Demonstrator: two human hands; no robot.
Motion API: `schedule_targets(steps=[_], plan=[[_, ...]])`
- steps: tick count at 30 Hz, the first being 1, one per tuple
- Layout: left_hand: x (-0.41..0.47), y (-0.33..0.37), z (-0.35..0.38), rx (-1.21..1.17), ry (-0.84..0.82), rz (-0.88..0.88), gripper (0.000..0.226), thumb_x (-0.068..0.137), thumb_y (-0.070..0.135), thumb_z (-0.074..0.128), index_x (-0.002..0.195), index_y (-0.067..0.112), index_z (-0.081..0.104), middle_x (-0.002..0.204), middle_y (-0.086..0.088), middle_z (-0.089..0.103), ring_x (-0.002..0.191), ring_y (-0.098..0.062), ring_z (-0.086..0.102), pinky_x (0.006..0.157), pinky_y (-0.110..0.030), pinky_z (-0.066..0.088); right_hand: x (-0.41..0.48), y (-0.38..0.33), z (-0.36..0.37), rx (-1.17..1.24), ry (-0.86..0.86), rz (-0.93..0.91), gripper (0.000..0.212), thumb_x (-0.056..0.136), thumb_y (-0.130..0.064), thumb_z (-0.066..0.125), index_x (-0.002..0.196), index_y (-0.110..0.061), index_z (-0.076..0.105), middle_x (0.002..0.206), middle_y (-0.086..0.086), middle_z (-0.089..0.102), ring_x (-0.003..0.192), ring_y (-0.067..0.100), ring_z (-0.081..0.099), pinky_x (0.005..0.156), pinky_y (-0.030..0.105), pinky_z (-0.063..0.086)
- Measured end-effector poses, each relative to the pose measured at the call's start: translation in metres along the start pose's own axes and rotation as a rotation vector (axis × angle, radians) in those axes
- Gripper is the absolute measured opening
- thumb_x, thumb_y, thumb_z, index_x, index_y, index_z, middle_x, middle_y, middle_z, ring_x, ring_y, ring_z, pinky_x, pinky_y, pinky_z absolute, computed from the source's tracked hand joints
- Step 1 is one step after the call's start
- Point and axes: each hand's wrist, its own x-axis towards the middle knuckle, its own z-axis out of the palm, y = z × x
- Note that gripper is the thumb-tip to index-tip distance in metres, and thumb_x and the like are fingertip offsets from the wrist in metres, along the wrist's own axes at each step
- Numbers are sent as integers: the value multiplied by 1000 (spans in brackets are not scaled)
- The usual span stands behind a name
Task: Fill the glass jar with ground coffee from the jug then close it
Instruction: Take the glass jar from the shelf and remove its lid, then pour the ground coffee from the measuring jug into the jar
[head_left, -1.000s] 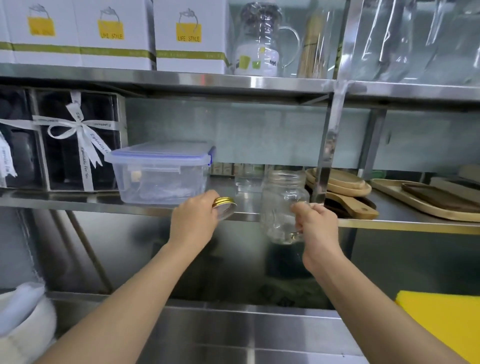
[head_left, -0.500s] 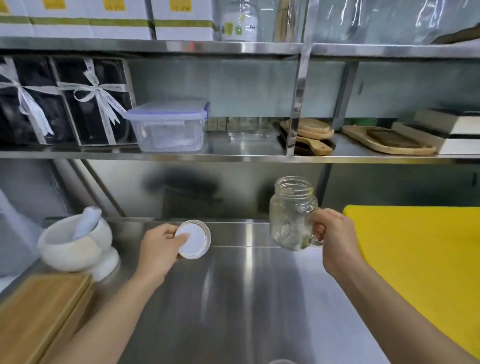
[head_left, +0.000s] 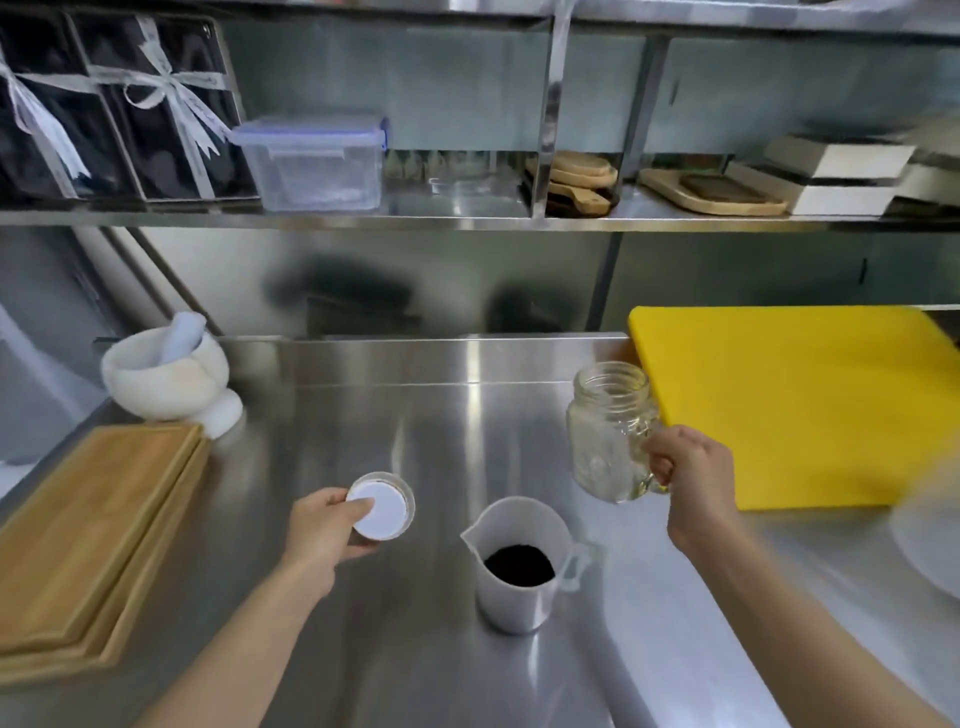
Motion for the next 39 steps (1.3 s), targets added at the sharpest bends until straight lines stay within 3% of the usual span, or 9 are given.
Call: schedule_targets(steps=[3, 8, 16, 19, 22, 27, 30, 36, 39], plan=[[-13, -26, -1, -48, -19, -97, 8, 79, -1, 61, 79, 6, 56, 101, -20, 58, 85, -37, 59, 48, -36, 57, -17, 26, -22, -32, 55, 61, 37, 69, 8, 52, 51, -14, 29, 52, 1, 21, 54, 18, 18, 53, 31, 14], [-32, -54, -6, -60, -26, -146, 6, 80, 1, 60, 80, 4, 56, 102, -19, 55, 90, -37, 56, 61, -41, 54, -48, 65, -49, -41, 146, 165, 34, 71, 10, 52, 53, -12, 33, 43, -2, 24, 46, 14, 21, 47, 28, 18], [-52, -85, -8, 3, -74, -180, 10, 81, 0, 59, 90, 0, 55, 103, -19, 53, 90, -34, 55, 56, -40, 55, -91, 100, -74, -11, 169, 150, 26, 72, 11, 53, 56, -6, 41, 40, -5, 25, 47, 15, 22, 48, 28, 17], [-57, -92, -10, 53, -67, -142, 17, 81, -1, 58, 97, -2, 55, 102, -18, 54, 86, -33, 57, 53, -36, 56, -102, 101, -74, -21, 156, 124, 40, 74, 15, 49, 50, -12, 31, 38, -9, 26, 43, 9, 24, 45, 22, 21], [-61, -94, -11, 92, -48, -99, 17, 80, -2, 57, 97, -1, 55, 98, -15, 54, 86, -33, 57, 57, -38, 55, -111, 102, -73, -14, 152, 112, 37, 76, 17, 47, 53, -10, 36, 36, -10, 30, 39, 7, 29, 38, 14, 27], [-67, -89, -14, 145, -35, -74, 5, 82, 3, 56, 87, 2, 57, 81, -8, 50, 74, -24, 52, 62, -41, 55, -119, 108, -78, -109, 117, 126, 15, 78, 13, 50, 63, 12, 47, 55, 10, 37, 41, 7, 34, 40, 13, 31], [-68, -89, -18, 184, -41, -67, 4, 83, 5, 54, 81, 3, 57, 76, -8, 49, 74, -25, 50, 65, -41, 55, -119, 108, -82, -183, 78, 124, 17, 78, 11, 53, 65, 18, 45, 65, 16, 37, 54, 17, 35, 51, 25, 31], [-63, -87, -23, 316, -76, 67, 2, 80, 12, 58, 82, 11, 58, 90, -10, 61, 78, -26, 53, 80, -43, 47, -118, 88, -94, -263, 37, 74, 14, 81, 7, 57, 68, 3, 54, 67, 10, 52, 66, 19, 45, 61, 27, 33], [-67, -79, -19, 329, -212, 130, 38, 72, 27, 67, 105, 15, 55, 109, -6, 58, 98, -24, 55, 83, -34, 42, -107, 72, -101, -302, 77, -33, 14, 81, 3, 61, 74, -8, 58, 76, 7, 58, 76, 21, 51, 66, 23, 40]])
